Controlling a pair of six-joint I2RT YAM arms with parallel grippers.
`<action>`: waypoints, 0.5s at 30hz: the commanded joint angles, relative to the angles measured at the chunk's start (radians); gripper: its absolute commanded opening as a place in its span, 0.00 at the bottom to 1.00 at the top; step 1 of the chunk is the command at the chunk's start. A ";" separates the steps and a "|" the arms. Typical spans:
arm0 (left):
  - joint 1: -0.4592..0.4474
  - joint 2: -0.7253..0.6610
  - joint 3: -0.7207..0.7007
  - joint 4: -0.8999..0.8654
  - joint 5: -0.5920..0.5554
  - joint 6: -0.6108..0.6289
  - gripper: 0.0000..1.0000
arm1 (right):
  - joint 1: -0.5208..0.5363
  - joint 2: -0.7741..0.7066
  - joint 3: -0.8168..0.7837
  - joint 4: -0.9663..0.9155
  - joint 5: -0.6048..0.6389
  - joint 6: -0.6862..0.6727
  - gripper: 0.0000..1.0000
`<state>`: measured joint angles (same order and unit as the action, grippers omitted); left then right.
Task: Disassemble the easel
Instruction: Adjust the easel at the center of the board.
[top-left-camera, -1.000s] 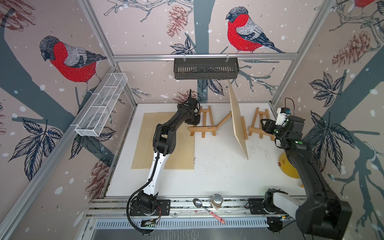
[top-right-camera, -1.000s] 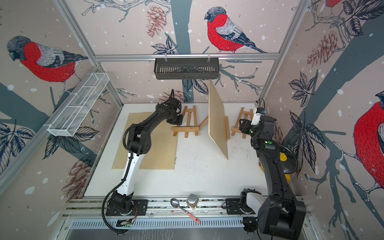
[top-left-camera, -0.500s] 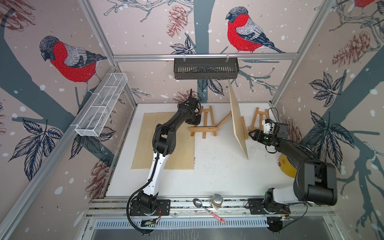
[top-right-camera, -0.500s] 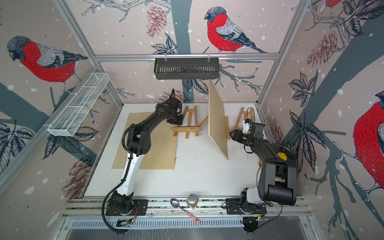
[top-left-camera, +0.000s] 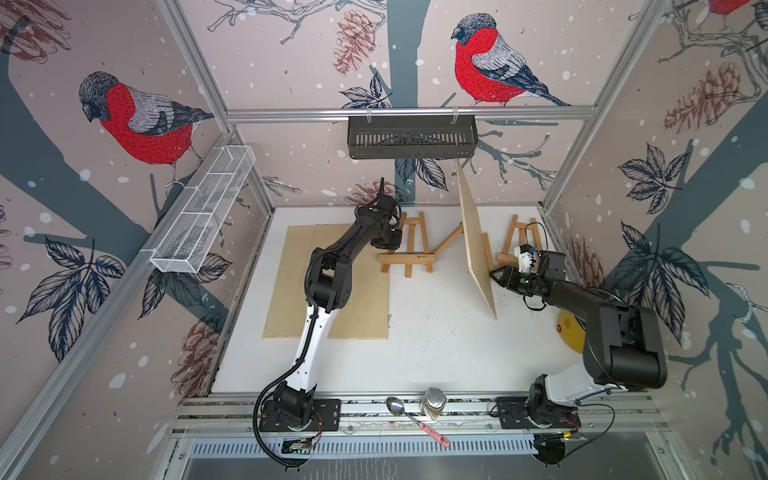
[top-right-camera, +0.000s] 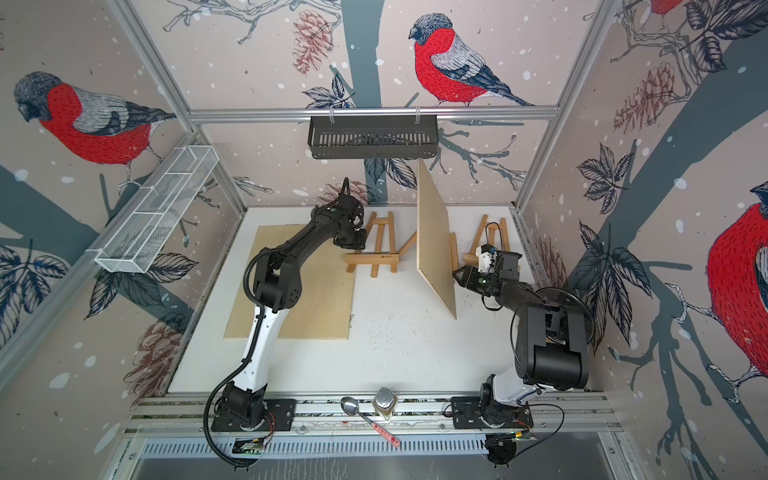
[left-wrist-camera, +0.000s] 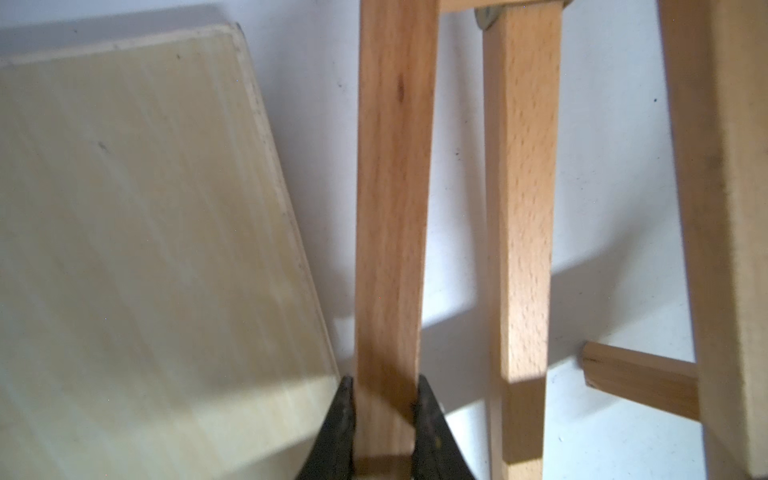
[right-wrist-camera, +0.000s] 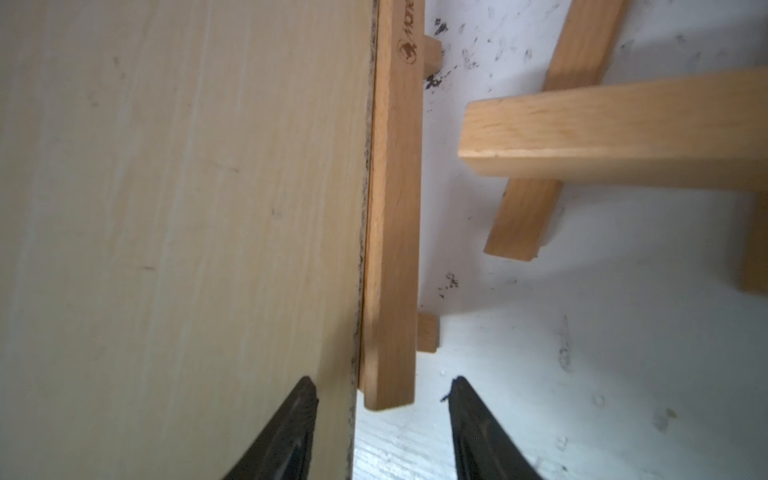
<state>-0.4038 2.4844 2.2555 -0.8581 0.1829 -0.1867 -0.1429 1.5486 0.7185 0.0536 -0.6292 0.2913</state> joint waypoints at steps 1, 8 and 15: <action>0.001 -0.013 -0.002 -0.004 0.017 0.006 0.04 | 0.006 0.012 -0.005 0.061 -0.023 0.027 0.51; 0.002 -0.013 -0.001 -0.010 0.007 0.011 0.05 | 0.002 0.045 -0.007 0.110 -0.020 0.051 0.43; 0.003 -0.012 -0.003 -0.012 0.003 0.012 0.04 | 0.005 0.066 -0.013 0.127 -0.026 0.054 0.32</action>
<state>-0.4030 2.4844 2.2536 -0.8730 0.1791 -0.1848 -0.1398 1.6104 0.7071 0.1471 -0.6434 0.3374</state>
